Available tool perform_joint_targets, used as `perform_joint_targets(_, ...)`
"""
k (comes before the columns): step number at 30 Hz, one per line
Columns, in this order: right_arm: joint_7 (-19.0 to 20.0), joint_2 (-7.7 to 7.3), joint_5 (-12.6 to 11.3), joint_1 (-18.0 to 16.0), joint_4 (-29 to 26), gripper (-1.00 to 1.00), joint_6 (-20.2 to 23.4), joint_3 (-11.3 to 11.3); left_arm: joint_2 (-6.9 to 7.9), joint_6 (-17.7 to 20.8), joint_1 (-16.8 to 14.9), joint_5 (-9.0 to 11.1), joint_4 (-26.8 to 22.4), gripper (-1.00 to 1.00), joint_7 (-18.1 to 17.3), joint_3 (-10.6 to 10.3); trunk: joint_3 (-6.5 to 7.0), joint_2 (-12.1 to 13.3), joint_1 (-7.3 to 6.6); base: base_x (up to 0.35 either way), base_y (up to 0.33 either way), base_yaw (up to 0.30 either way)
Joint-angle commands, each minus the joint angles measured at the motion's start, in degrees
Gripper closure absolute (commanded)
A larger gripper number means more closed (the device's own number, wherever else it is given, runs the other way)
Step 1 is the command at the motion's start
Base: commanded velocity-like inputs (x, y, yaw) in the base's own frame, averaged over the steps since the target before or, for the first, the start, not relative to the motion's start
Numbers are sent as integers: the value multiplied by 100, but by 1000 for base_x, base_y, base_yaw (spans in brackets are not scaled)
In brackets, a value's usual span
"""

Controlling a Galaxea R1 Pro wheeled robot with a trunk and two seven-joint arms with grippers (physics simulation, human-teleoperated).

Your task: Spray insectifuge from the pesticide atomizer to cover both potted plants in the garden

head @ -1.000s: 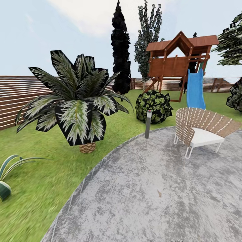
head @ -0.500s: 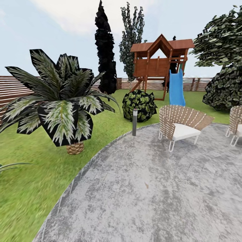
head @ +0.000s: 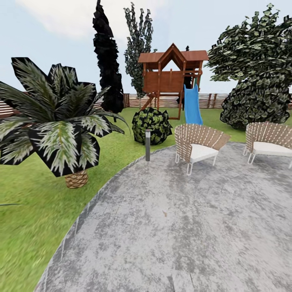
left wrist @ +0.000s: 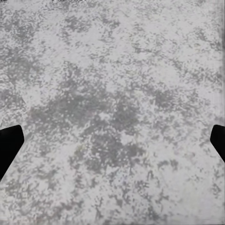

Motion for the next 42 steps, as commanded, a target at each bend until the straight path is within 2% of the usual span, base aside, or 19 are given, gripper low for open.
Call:
perform_joint_targets(1, -2, 1, 0, -5, 4, -100, -18, -3, 1, -20, -2, 1, 3, -100, -2, 1, -9, -3, -1, -22, 93, -272)
perform_joint_targets(9, -9, -6, 0, -5, -2, -100, -18, -25, -1, -22, -1, -31, -5, -100, -2, -11, -38, -3, -1, -6, 23, -272)
perform_joint_targets(16, -4, -8, 0, -5, -4, -100, -18, -282, 1, -23, -1, -12, -6, -100, -2, -1, -64, -3, -1, 0, 1, -272)
perform_joint_targets(21, -2, -8, 0, -5, -4, -100, -18, -337, 3, -23, -2, -9, -6, -100, -2, 0, -83, -3, -1, 0, 0, -272)
perform_joint_targets(42, 7, 31, 0, -5, 1, -100, -18, -329, 1, -18, -2, 0, 0, -100, -2, 1, -567, -845, 460, 0, 0, -254)
